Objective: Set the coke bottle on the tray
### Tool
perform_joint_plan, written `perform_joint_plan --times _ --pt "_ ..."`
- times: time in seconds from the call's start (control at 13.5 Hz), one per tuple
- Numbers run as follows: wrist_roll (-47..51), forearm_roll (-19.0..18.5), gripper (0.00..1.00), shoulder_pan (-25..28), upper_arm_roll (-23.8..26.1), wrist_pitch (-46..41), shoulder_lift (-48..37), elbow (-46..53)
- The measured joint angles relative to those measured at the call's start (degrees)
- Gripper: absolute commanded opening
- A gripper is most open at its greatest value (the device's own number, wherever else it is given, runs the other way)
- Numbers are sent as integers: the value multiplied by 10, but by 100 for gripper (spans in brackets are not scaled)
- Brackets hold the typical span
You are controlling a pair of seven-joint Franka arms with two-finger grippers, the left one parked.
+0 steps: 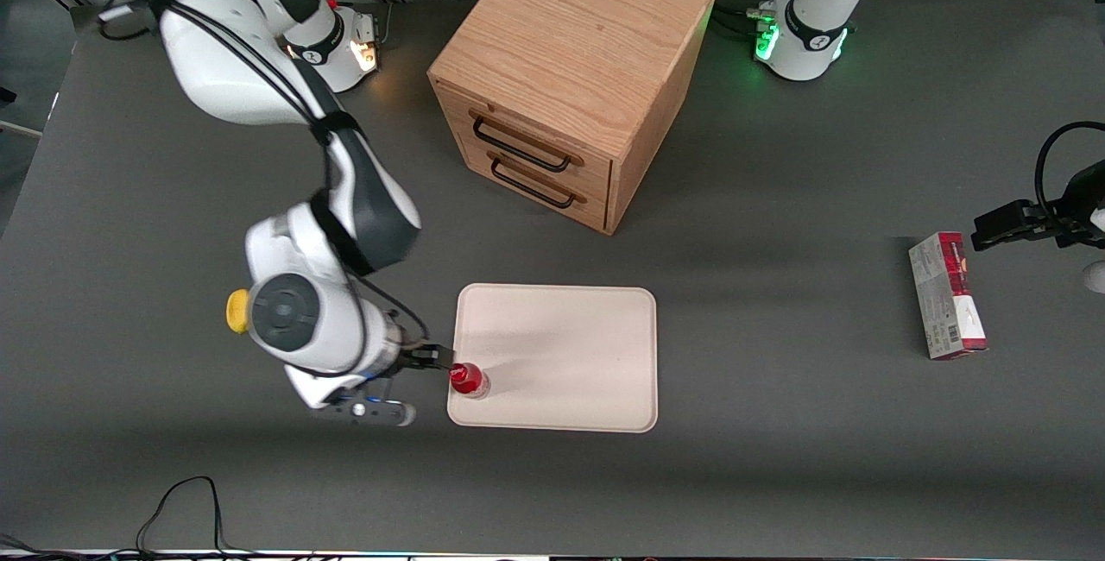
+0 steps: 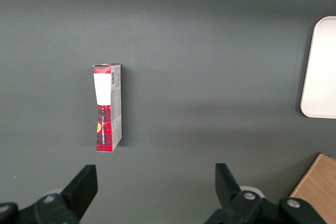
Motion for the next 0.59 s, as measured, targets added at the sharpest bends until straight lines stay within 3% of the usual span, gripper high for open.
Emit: perform_joint_plan --times 0.37,0.59 --pt "-165 32 100 -108 -5 -3 -275 -308" --pt "-238 51 100 -120 -44 -11 -421 -443"
